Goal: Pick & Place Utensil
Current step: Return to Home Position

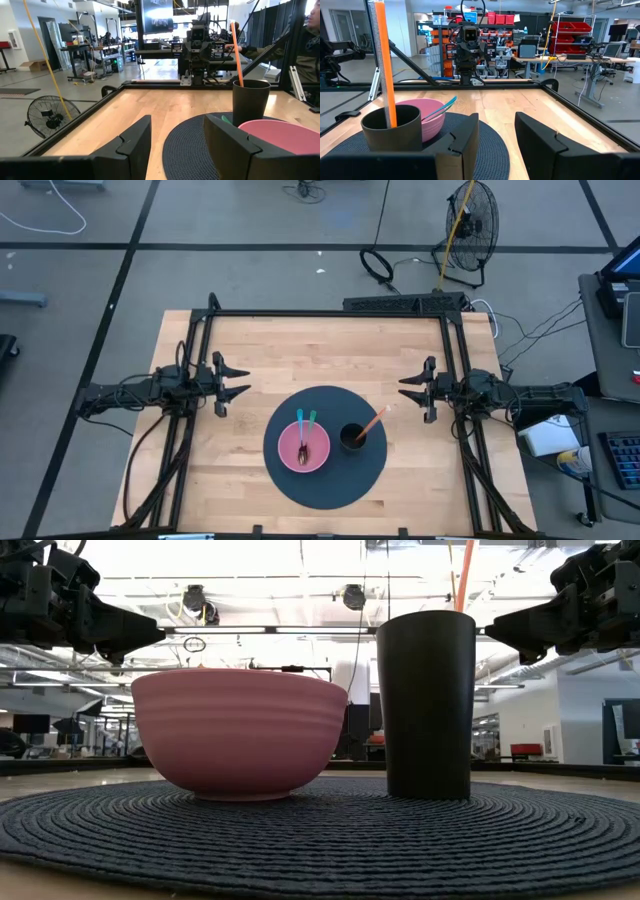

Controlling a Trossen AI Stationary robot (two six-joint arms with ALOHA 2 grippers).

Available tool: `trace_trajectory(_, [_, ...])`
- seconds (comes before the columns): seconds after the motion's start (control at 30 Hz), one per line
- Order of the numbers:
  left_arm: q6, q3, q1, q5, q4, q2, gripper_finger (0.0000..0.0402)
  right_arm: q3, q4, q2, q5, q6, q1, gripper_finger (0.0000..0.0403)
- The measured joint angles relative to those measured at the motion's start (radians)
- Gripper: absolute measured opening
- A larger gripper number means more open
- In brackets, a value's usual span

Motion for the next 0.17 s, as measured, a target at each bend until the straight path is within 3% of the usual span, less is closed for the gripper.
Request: trace_trajectory(0.17, [0.000, 0.000, 0.000, 0.000, 0.000, 0.000, 0.0186, 0.000, 0.000, 0.000, 0.000, 0.000, 0.000, 0.0125])
